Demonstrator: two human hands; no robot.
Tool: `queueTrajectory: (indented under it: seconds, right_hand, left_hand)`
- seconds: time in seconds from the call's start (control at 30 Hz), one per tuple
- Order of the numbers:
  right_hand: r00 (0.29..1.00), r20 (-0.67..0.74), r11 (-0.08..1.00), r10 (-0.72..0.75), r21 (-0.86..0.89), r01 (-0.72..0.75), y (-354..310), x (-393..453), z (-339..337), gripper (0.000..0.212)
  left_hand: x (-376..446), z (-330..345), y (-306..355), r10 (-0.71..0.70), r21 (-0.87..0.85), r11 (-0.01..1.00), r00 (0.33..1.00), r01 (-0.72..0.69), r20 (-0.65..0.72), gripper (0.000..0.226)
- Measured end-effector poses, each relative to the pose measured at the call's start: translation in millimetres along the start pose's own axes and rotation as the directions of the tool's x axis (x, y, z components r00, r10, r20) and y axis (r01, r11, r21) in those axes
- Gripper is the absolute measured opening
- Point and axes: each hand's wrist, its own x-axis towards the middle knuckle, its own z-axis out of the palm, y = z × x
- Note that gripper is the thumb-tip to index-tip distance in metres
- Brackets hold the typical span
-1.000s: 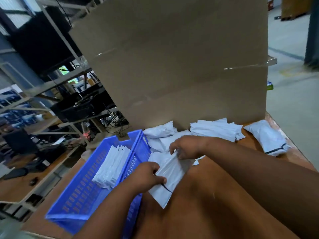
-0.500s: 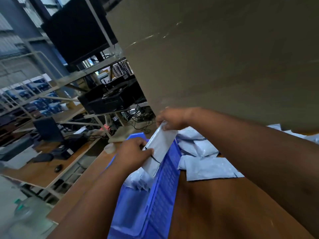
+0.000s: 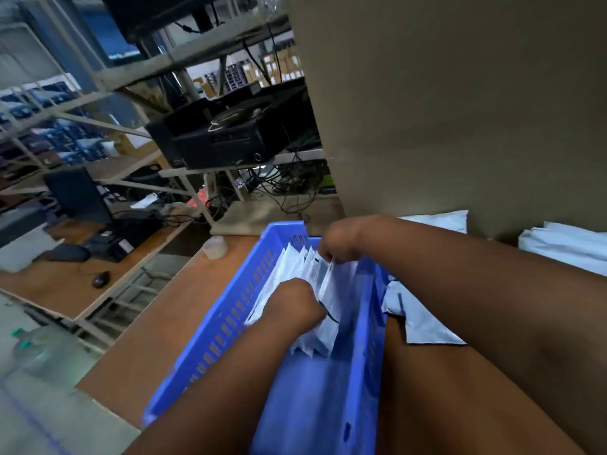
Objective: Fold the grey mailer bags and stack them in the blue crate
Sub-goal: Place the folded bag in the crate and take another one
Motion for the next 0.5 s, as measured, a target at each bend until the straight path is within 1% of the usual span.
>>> queueTrajectory:
  seconds: [0.07, 0.13, 0.23, 0.3, 0.4, 0.5]
  right_hand:
    - [0.998, 0.062, 0.999, -0.006, -0.052, 0.009, -3, 16, 13, 0.025]
    - [0.996, 0.082, 0.999, 0.02, -0.048, -0.016, -4, 35, 23, 0.025]
    - [0.997, 0.058, 0.997, 0.049, -0.067, -0.045, -6, 58, 32, 0.025]
    - [0.998, 0.044, 0.997, 0.049, -0.061, -0.047, -9, 68, 36, 0.029]
    - [0.999, -0.017, 0.998, 0.037, -0.045, -0.038, -12, 82, 45, 0.033]
    - [0.998, -0.049, 0.998, 0.045, -0.045, -0.047, -11, 87, 48, 0.032]
  left_hand:
    - [13, 12, -3, -0.004, 0.028, 1.0, 1.0, 0.003, 0.019, 0.029]
    - [25, 22, -4, -0.003, 0.039, 0.999, 0.999, 0.001, 0.041, 0.025]
    - [42, 32, -7, -0.027, 0.061, 0.998, 0.998, 0.024, 0.049, 0.03]
    - [51, 36, -10, -0.052, 0.088, 0.995, 0.998, 0.048, 0.043, 0.031]
    - [61, 40, -19, -0.072, 0.117, 0.991, 0.997, 0.067, 0.038, 0.031]
    - [68, 37, -27, -0.077, 0.104, 0.992, 0.997, 0.074, 0.031, 0.021]
